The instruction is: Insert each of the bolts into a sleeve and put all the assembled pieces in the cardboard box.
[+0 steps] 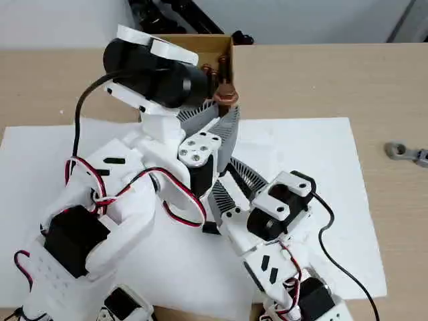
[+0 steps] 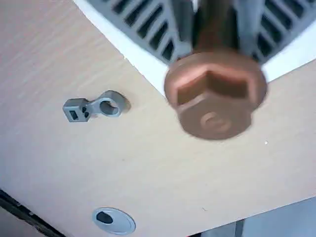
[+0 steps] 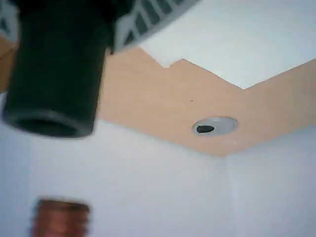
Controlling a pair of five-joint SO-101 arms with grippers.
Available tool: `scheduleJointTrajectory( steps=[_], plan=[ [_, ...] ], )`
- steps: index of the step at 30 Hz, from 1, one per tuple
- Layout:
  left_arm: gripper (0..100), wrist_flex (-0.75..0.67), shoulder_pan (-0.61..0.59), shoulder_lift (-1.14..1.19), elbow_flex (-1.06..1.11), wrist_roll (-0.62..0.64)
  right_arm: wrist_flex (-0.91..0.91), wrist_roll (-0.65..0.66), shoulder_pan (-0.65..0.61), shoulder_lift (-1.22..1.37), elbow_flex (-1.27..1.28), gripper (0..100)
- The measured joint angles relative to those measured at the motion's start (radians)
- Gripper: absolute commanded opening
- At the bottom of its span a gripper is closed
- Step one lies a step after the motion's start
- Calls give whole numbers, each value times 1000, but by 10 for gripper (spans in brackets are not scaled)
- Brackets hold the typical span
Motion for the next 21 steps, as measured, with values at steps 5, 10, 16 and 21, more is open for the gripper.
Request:
scheduleJointTrajectory(
  steps=[5, 10, 16, 21],
  plan=[
    [5, 41, 0, 0, 0, 0, 0, 0, 0, 0, 0, 3],
    [5, 52, 0, 0, 32, 0, 0, 0, 0, 0, 0, 3],
    [5, 31, 0, 0, 43, 0, 0, 0, 0, 0, 0, 3],
    [5, 12, 0, 0, 43, 0, 0, 0, 0, 0, 0, 3]
  ],
)
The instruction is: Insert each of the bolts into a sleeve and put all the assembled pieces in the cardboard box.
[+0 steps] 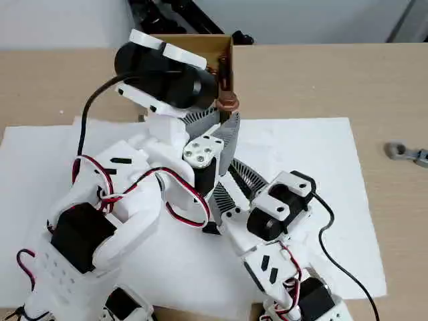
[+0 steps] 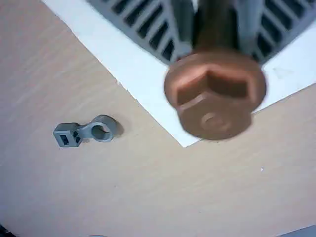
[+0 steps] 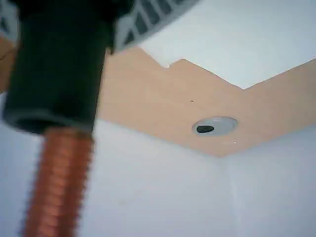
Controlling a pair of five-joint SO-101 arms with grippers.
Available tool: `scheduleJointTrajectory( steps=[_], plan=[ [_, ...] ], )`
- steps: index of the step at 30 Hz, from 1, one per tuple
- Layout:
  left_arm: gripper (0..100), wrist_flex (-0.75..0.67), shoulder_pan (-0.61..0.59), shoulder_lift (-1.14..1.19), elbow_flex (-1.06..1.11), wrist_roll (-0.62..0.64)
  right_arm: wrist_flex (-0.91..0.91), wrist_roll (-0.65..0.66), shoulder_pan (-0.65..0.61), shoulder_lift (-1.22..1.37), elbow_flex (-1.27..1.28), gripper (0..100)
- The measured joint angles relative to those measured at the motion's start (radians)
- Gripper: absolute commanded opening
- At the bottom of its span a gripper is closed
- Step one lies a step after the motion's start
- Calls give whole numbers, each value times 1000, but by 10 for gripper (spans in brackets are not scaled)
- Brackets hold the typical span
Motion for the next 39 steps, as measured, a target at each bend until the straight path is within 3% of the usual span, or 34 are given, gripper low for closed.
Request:
scheduleJointTrajectory(
  steps=[12, 39],
  plan=[
    [5, -18, -98, 0, 0, 0, 0, 0, 0, 0, 0, 3],
    [5, -55, -37, 2, 107, -2, 0, 0, 3, 0, 2, 3]
  ],
)
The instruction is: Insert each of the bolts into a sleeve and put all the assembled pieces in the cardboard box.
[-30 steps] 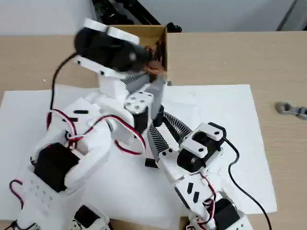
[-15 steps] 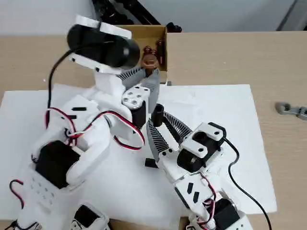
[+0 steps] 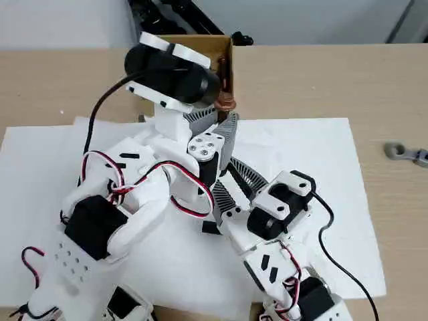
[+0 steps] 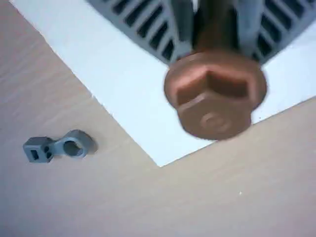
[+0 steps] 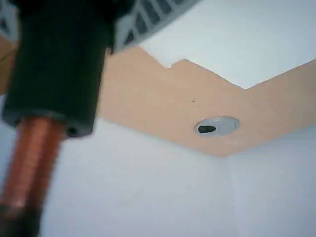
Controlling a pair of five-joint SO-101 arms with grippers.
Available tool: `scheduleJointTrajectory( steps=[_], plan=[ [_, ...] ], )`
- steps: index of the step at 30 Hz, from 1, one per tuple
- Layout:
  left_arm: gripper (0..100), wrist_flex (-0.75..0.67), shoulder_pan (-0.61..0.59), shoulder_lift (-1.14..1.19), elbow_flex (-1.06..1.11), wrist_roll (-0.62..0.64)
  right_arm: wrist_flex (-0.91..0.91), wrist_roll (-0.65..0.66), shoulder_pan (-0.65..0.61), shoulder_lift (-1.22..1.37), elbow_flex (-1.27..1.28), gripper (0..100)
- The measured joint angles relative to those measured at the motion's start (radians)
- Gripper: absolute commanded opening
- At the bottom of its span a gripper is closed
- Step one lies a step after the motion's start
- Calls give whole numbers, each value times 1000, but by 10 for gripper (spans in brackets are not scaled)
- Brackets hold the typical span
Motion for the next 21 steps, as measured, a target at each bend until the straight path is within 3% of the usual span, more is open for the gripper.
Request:
scheduleJointTrajectory(
  steps=[14, 21],
  plan=[
    [6, 25, 3, -2, 12, 0, 0, 0, 29, 2, 0, 3],
    [175, 49, 3, -2, 11, 37, 0, 0, 31, 2, 0, 3]
  ],
)
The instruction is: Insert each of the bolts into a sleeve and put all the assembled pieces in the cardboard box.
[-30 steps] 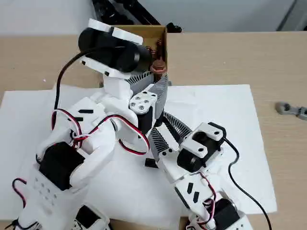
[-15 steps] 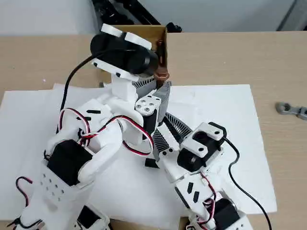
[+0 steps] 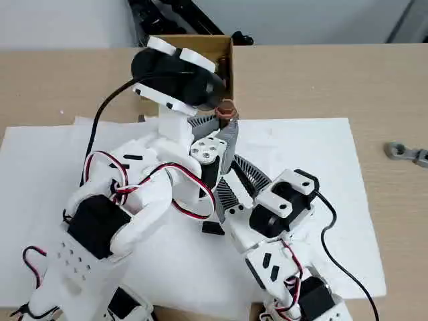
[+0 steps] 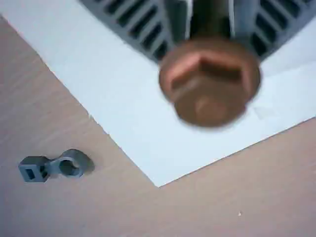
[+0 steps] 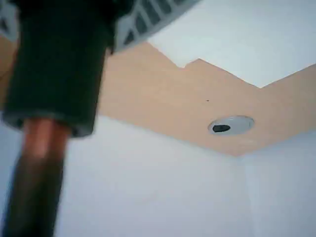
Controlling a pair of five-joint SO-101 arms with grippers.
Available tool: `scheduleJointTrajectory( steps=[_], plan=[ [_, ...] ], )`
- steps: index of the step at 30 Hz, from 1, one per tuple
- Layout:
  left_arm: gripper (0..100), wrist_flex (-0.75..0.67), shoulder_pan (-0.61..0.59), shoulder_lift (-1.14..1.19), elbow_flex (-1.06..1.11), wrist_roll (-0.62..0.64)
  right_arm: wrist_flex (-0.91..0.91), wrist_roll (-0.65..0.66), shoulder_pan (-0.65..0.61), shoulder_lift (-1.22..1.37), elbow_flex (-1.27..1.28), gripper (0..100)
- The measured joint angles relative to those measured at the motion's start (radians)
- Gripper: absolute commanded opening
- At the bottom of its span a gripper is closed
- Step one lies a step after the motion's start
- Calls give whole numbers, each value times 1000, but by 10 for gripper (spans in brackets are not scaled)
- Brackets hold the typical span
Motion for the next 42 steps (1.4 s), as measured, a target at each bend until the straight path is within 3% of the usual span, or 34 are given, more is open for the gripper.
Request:
scheduleJointTrajectory(
  steps=[3, 11, 18, 31, 42],
  plan=[
    [181, 61, -2, 3, -18, 60, 0, -2, 3, 0, 0, 3],
    [185, 161, -2, 26, -123, 69, 0, -2, 3, 2, 2, 3],
    [2, 198, -114, 80, -259, -52, 18, -21, 5, 106, -72, 2],
    [6, 239, -519, 115, -270, -132, -14, -25, 69, 700, -453, 2],
    [6, 264, -647, 114, -146, -178, -83, -28, 115, 1255, -822, 2]
  ],
)
